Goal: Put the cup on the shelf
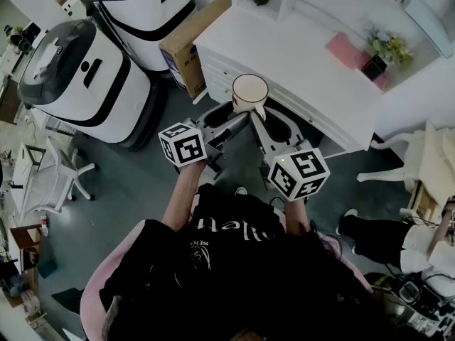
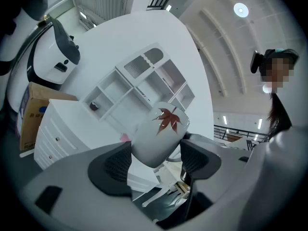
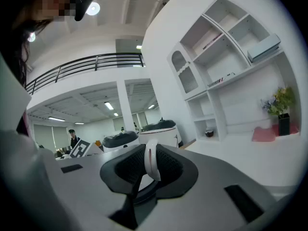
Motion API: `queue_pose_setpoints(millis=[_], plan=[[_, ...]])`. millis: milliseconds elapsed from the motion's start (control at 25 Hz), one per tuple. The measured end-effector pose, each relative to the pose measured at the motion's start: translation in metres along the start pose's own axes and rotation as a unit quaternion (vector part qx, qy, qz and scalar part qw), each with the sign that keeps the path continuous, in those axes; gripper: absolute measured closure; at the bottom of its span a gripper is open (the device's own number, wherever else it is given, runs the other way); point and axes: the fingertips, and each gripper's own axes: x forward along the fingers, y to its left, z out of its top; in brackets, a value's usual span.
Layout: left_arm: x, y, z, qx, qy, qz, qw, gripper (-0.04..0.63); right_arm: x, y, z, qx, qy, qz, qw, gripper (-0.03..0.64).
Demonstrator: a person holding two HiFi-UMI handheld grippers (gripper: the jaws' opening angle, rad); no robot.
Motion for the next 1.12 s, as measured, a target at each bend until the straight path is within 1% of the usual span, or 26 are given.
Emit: queue_pose_setpoints(millis=[440,680,880,1120], plan=[[0.007,-0.002,-0.016,-0.005,-0.011,0.009,0.9999,0.267,-0.010,-0.009,-0.008,-0.005,0.009,0.014,1.000,0.526],[0.004,0.008,-0.010,-0.010,-0.009,0.010,0.9999,0.267,0.003,-0.007,-0.009,-0.003,0.014,0.014,1.000,0.526],[0.009,0.031,0.006,-0.015,-0.008,0.005,0.9998,0.267,0.031,-0.013,-0.007,0.000,0.013,0.005,1.000,0.526],[0.006,0.080,0.051,-0.018,0.009,-0.010,0.9998,0.267,0.096,-0.011,0.002,0.008,0.008,-0.017,1.000,0.526]])
